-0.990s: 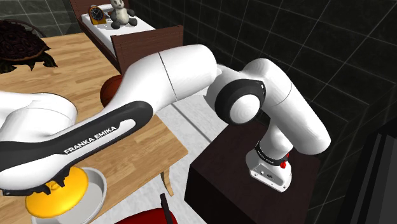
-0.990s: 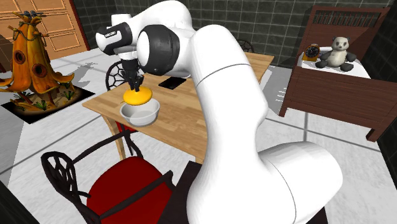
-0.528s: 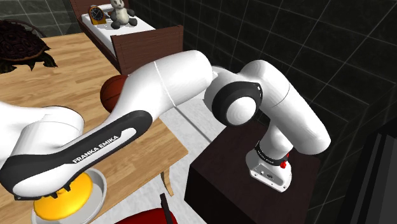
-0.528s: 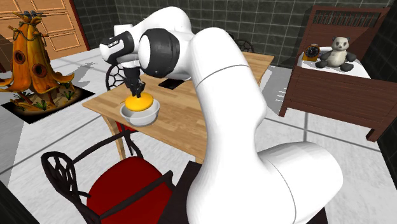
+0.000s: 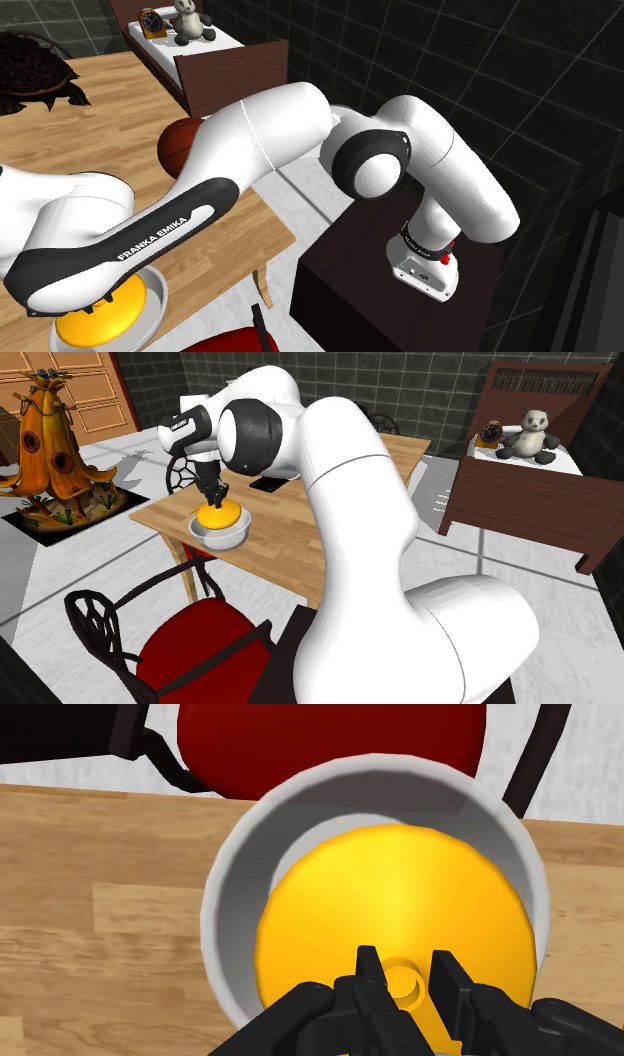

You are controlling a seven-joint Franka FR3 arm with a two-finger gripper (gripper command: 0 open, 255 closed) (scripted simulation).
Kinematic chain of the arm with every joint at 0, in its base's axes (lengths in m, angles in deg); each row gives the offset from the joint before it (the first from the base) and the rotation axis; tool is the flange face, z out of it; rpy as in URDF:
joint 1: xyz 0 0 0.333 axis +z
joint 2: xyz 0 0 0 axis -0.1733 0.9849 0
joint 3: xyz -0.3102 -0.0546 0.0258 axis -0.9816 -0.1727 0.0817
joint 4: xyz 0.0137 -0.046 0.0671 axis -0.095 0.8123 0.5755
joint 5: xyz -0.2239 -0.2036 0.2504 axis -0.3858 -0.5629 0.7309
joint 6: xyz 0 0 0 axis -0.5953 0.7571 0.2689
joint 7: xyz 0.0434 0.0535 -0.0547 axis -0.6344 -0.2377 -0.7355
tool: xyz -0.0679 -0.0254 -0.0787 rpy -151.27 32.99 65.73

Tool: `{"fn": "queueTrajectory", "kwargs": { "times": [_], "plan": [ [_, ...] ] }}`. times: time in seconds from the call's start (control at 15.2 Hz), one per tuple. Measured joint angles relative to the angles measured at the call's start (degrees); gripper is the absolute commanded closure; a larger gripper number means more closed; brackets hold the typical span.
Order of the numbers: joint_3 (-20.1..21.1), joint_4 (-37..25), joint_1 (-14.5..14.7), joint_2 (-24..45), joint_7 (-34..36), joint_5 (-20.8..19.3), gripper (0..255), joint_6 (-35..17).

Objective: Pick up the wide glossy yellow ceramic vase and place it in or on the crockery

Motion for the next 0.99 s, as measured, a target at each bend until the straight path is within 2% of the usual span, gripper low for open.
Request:
{"fn": "queueTrajectory", "kwargs": {
  "times": [0.07,0.46,0.73,0.99],
  "plan": [
    [0.0,0.0,0.0,0.0,0.0,0.0,0,0.0],
    [0.0,0.0,0.0,0.0,0.0,0.0,0,0.0],
    [0.4,-1.1,-0.4,-2.6,-0.5,0.6,0,3.6],
    [0.6,-1.8,-0.2,-3.1,-0.4,0.7,0,4.8]
  ]
}}
